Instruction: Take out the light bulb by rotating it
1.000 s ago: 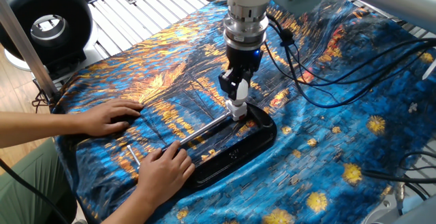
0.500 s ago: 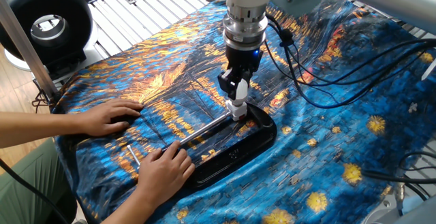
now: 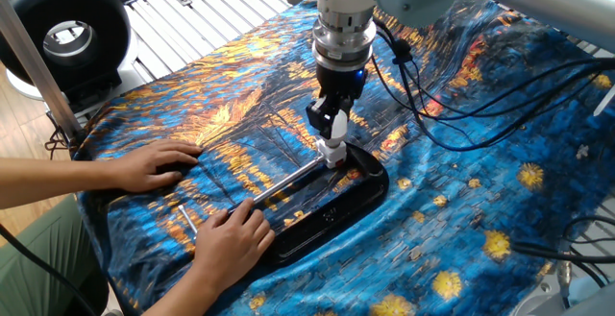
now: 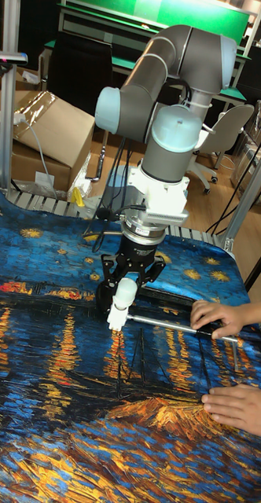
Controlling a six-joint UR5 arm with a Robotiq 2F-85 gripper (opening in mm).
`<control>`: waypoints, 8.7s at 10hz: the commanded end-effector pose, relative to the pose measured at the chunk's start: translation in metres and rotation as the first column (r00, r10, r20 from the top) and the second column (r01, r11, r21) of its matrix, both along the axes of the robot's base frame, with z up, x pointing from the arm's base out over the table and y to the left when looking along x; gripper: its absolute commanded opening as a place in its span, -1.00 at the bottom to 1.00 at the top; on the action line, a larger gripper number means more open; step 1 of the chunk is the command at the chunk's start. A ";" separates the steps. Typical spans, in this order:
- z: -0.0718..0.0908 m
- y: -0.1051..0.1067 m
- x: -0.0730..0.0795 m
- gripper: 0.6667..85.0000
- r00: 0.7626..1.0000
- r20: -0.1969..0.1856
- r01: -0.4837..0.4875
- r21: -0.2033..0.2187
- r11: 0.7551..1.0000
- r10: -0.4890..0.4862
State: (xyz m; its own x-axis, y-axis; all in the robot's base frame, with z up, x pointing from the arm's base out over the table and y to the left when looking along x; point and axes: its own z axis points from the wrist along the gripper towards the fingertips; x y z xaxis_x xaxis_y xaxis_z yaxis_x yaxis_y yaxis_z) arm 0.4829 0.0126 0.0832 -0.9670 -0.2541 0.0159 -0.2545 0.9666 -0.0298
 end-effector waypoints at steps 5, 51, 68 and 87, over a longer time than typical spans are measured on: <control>0.001 -0.007 -0.002 -0.57 0.876 -0.031 -0.481 -0.014 0.876 0.481; 0.000 0.013 -0.004 -0.20 0.990 -0.043 0.133 0.045 0.990 -0.132; -0.001 -0.008 0.023 -0.95 0.738 -0.009 -0.673 -0.070 0.736 0.674; 0.002 0.004 -0.021 0.46 0.979 -0.090 -0.178 0.057 0.982 0.182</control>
